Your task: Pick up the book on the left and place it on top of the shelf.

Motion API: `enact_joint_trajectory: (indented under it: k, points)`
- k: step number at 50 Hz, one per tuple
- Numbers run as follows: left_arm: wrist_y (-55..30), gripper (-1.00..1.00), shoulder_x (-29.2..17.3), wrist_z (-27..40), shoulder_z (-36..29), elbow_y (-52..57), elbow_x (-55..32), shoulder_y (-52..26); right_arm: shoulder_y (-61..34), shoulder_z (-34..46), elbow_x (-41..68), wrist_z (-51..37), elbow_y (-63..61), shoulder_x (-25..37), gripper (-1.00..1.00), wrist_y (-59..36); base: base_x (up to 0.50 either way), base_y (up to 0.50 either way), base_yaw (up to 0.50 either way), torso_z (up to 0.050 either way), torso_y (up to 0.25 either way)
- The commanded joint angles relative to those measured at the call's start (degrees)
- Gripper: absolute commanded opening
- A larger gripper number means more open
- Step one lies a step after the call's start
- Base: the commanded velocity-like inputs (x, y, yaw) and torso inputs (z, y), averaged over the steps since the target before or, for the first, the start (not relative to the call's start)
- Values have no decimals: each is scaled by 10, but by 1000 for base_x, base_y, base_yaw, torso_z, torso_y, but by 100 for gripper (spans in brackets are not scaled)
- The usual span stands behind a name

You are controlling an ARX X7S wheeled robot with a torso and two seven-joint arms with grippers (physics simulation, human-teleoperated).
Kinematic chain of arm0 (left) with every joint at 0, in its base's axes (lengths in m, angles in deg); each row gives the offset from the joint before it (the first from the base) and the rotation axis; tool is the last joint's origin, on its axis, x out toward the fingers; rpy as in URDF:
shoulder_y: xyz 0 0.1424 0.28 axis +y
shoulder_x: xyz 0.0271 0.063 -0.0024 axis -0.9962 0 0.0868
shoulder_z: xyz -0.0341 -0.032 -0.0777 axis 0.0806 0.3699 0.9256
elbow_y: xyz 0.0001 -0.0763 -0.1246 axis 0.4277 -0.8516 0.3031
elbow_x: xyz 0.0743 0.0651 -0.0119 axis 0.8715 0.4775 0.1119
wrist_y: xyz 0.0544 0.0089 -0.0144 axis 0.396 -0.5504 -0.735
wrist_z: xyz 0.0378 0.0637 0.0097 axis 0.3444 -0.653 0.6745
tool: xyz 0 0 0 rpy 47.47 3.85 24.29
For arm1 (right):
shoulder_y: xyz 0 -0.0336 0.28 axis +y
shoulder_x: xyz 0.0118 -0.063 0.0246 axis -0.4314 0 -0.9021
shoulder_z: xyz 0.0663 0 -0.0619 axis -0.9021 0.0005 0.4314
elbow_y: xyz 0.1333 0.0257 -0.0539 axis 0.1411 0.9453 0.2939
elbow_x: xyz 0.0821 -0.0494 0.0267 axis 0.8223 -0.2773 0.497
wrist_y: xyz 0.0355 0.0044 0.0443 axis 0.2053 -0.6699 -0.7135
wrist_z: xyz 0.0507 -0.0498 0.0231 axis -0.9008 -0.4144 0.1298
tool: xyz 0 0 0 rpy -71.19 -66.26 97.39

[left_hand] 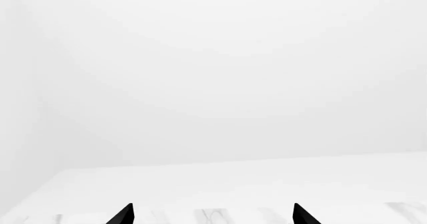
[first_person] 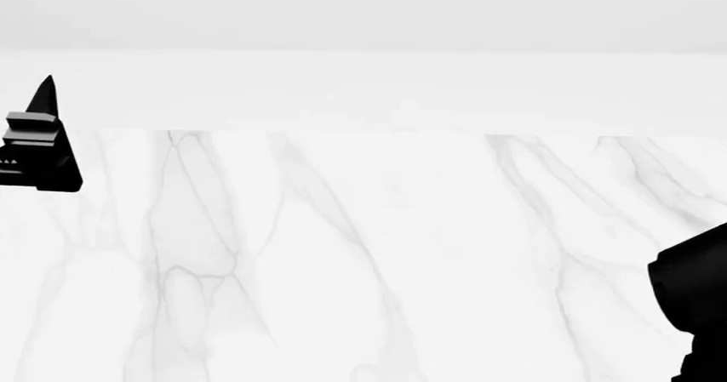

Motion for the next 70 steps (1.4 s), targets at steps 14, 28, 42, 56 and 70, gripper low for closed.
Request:
enact_joint_trajectory:
  k: [14,28,42,56,70]
  points:
    - [0,100,-3,4,3,4,-6,3,-11,69,-28,-5,0,-5,100,20,0,0,0,0,0]
    - [10,100,-2,5,-6,-4,-6,7,-75,81,-25,94,0,-76,100,286,0,0,0,0,0]
    - [12,100,-4,7,-4,-4,-8,10,-95,80,-28,126,0,-110,100,384,0,0,0,0,0]
    - [12,100,-4,10,-7,-6,-11,6,-89,86,-27,122,0,-108,100,390,0,0,0,0,0]
    - [13,100,-5,11,-9,-5,-14,3,-61,-166,120,398,-1,-111,100,565,0,0,0,0,0]
